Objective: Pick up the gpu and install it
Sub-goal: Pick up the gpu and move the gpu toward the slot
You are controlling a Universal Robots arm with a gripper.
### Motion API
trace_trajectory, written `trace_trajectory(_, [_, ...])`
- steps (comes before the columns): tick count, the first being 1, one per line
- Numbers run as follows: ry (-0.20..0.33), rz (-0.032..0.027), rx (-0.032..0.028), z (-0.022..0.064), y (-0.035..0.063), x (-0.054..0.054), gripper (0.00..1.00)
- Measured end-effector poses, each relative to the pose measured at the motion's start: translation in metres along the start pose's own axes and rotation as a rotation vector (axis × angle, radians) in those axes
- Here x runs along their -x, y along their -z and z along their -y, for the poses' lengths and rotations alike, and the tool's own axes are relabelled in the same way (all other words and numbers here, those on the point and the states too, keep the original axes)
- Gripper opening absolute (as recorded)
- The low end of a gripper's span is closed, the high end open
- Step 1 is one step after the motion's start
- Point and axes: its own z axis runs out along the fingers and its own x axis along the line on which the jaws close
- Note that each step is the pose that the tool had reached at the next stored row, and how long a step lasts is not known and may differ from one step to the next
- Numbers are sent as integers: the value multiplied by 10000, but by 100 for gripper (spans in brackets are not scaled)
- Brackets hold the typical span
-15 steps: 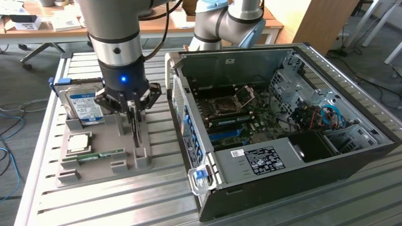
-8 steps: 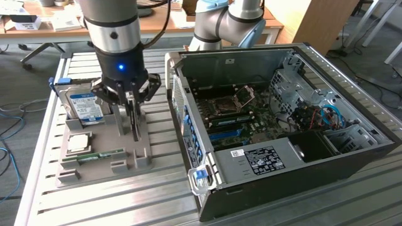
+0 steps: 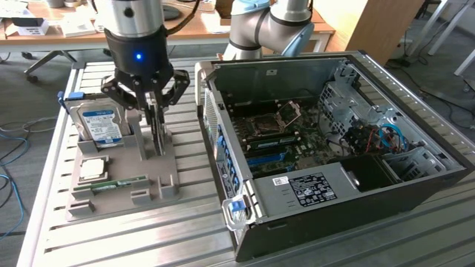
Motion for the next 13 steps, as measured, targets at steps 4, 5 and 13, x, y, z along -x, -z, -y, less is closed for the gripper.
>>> trace_trajectory(4, [0,3,1,-8,166,4,27])
trace_trajectory(5, [0,4,1,-10,208,5,27])
trace_trajectory(13, [0,8,4,-23,499,12,27])
